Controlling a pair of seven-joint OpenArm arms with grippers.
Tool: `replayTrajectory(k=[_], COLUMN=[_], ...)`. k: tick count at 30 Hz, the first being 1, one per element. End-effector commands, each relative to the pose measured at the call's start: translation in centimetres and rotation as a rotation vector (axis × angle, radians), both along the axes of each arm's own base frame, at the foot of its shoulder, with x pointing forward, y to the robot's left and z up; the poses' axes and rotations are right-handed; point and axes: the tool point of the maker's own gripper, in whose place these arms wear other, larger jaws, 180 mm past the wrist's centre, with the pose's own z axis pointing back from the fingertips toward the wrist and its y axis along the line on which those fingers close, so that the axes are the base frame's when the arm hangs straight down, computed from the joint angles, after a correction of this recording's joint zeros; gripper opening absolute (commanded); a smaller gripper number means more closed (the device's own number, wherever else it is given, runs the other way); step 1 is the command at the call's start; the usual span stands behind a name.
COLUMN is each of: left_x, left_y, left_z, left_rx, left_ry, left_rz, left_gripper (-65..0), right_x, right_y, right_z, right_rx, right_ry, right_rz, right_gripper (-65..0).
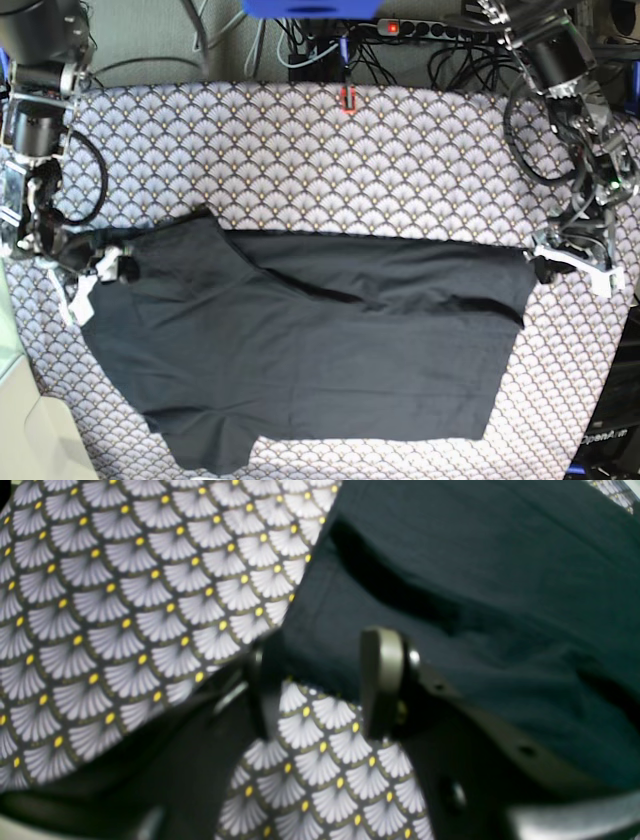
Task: Fold the T-shirt properly
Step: 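Lower the folded edge and adjust the right gripper's hold on the sleeve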
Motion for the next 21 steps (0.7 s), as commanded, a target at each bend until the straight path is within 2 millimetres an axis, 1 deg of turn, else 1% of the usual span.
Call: replayTrajectory(k=[1,4,7,10,15,17,19,21], left_x=[0.9,0.9,0.9,0.9,0.9,0.9,0.9,0.9], left_y=[0.6,0.6,0.6,0.6,0.5,0.5,0.5,0.5], left_z=[2.0,2.0,2.0,2.0,1.9,2.0,2.0,2.0], left_rx=[0.021,0.021,0.021,0.019,0.015,0.016,0.016,0.018], left_ry=[-0.060,-0.060,-0.060,-0.061,-0.060,-0.061,-0.061,-0.061], left_rz=[0.001,0.001,0.001,0.001,0.003,0.003,0.003,0.003], left_gripper=[-40.0,-40.0,-40.0,-40.0,-40.0,-40.0,-40.0,-40.0], right_x=[1.2,0.0,-0.2,-0.8,-0.9,-0.9,-0.9,-0.7], right_y=[-0.7,-0.6,-0.5,-0.5,-0.5,-0.5,-0.4,0.2], right_z=[1.8,0.6,0.3,-0.2,-0.3,-0.3,-0.4,-0.4], right_rx=[-0.001,0.004,0.006,0.006,0.006,0.006,0.007,0.017], right_ry=[-0.058,-0.033,-0.026,-0.013,-0.012,-0.011,-0.010,-0.014], right_rz=[-0.008,-0.010,-0.009,-0.011,-0.011,-0.009,-0.007,-0.002], right_gripper=[-33.2,-33.2,-33.2,-33.2,-33.9,-37.0,-43.5,-51.3])
